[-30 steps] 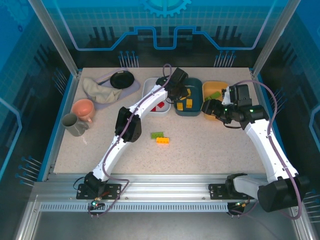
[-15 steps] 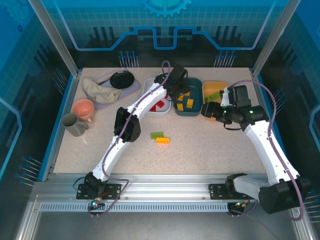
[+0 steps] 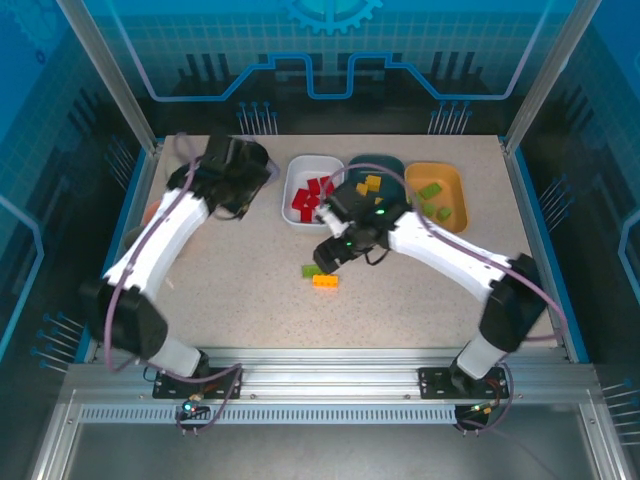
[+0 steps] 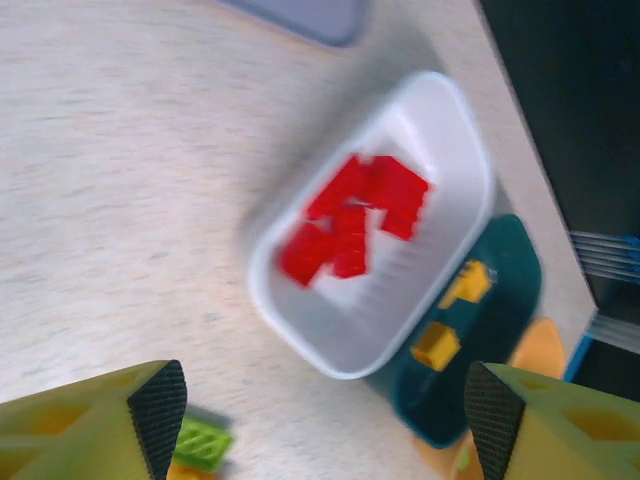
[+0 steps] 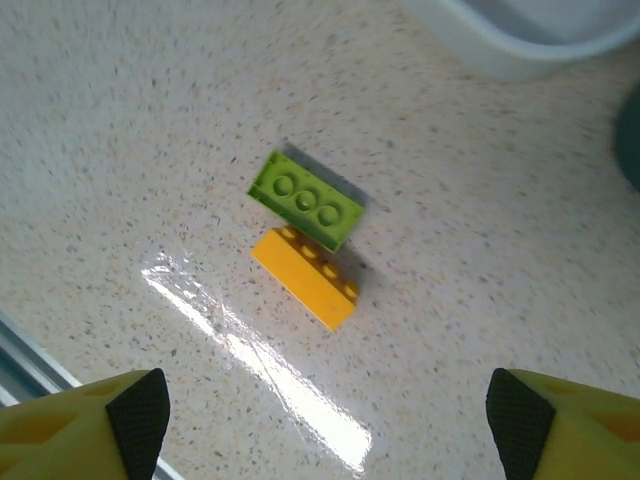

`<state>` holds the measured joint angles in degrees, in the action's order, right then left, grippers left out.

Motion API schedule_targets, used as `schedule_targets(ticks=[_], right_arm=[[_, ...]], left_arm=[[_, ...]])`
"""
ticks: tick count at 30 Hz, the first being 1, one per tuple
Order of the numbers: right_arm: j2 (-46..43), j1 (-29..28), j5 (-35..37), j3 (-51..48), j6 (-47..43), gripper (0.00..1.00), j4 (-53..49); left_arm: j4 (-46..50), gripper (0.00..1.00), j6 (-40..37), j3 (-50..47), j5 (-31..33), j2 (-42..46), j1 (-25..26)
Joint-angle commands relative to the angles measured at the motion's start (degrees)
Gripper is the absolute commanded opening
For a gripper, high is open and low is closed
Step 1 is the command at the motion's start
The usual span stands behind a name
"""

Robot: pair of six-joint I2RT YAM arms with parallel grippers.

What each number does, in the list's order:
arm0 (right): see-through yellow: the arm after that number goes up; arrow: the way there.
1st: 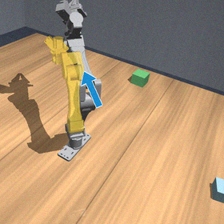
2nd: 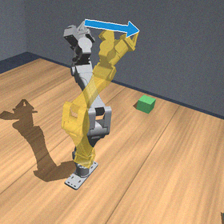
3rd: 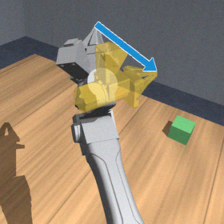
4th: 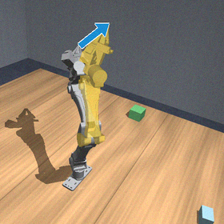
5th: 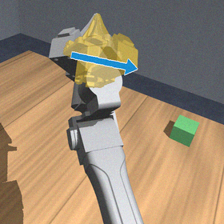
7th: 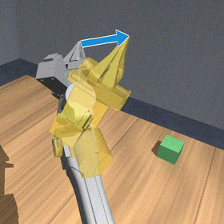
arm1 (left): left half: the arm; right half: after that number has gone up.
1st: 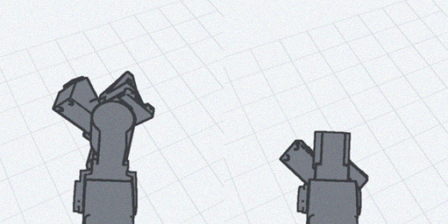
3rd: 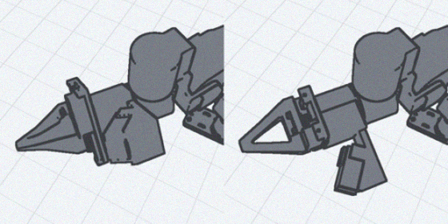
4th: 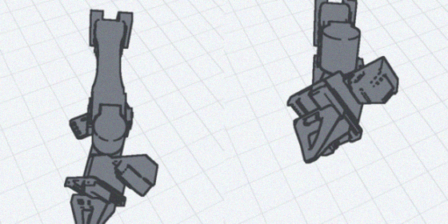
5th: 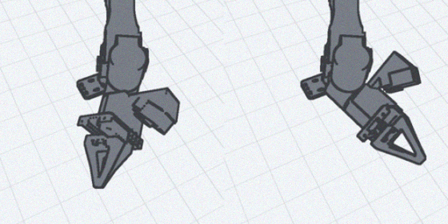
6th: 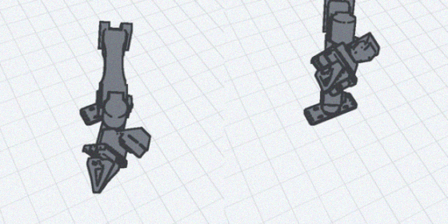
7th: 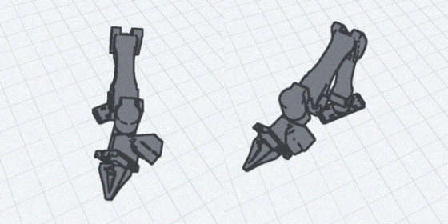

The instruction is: Sort the legos into containers by color

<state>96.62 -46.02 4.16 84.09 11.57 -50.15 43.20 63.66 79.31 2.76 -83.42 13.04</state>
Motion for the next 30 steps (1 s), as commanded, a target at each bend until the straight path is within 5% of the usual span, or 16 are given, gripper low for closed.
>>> schedule_targets(ticks=[1,12,30], right_arm=[[8.8,-2.6,4.6,7.3,-5.2,0.87,-6.2],[28.2,-6.9,9.3,19.8,-8.3,0.93,-11.4],[36.4,-1.7,11.1,25.4,-6.3,0.72,-11.2]], left_arm=[[3.3,0.79,2.2,-10.6,-0.5,10.6,0.0],[15.0,0.81,5.6,-25.0,0.1,33.9,0.0],[12.9,0.81,2.9,-25.8,-4.3,36.1,0.1]])
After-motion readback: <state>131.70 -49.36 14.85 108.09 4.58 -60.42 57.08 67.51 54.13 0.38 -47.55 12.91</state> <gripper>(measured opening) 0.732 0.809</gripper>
